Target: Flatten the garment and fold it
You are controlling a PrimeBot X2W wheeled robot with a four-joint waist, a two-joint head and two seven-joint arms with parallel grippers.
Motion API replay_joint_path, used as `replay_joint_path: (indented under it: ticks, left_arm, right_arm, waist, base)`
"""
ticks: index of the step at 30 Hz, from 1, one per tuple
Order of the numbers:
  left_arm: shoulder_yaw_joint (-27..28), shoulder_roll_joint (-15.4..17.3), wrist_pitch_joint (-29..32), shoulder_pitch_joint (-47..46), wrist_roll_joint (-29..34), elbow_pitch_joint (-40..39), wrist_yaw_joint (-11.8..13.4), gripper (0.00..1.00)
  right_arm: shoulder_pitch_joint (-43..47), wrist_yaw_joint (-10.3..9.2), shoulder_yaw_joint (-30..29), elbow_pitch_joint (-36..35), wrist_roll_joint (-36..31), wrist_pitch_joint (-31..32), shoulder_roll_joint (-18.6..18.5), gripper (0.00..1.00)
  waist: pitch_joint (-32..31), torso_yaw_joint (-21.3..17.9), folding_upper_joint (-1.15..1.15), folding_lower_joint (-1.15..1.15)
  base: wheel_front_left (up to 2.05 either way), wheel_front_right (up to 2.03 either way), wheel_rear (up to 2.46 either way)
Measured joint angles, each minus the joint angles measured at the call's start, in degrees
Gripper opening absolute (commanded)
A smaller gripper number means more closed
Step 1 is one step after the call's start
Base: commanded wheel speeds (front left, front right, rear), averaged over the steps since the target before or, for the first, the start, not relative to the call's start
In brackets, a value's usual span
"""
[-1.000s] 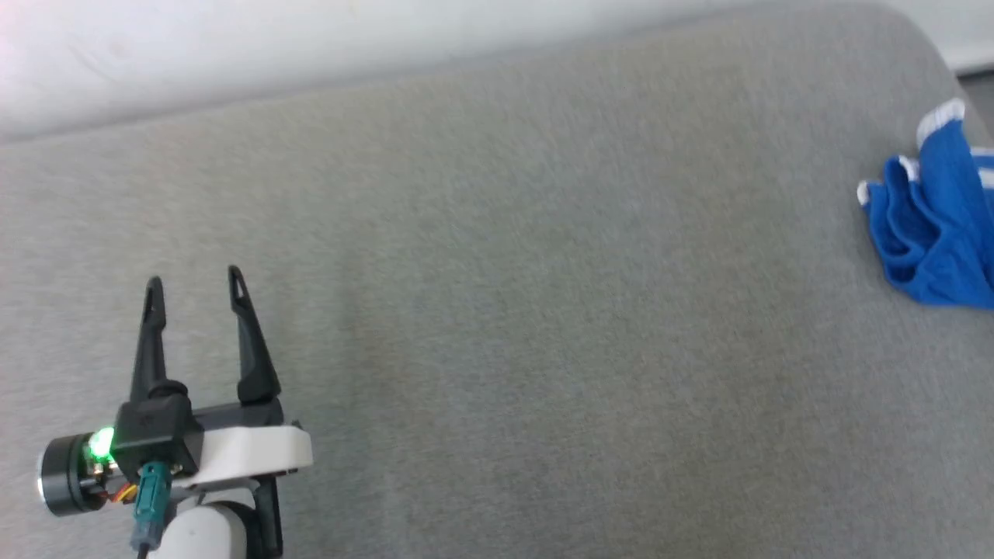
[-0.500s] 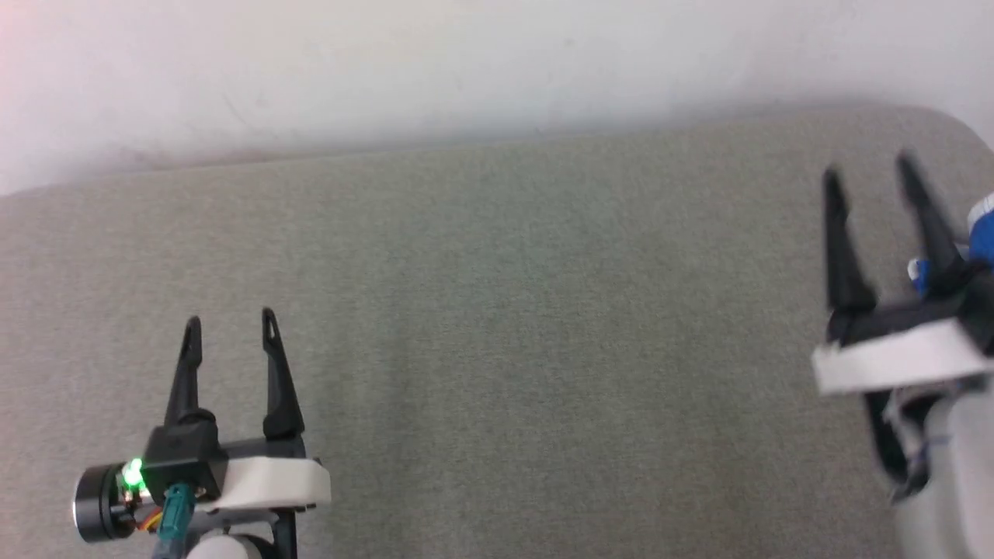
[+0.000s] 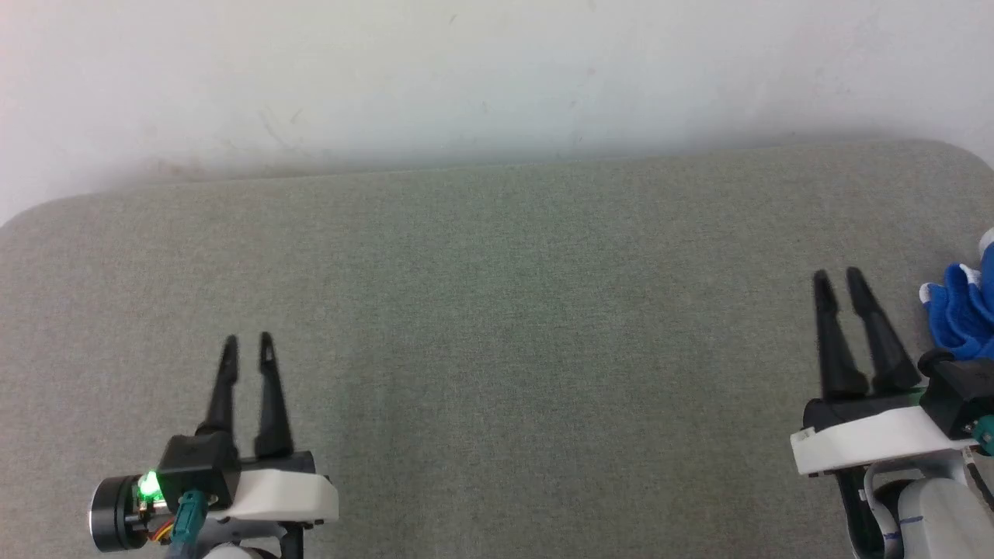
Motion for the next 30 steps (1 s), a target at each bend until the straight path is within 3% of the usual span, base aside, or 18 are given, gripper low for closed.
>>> replay_joint_path:
  ticks: [30]
  left_arm:
    - [0.07,-0.14,3.07,-0.01,0.04,0.02,-1.58,0.0]
  right_arm:
    - [0.34,0.0,0.46,-0.55,-1.07,3.09,0.13,0.0]
  waist:
    - [-1.04,0.01,-0.01,0.0]
  base:
    - [0.0,0.0,0.0]
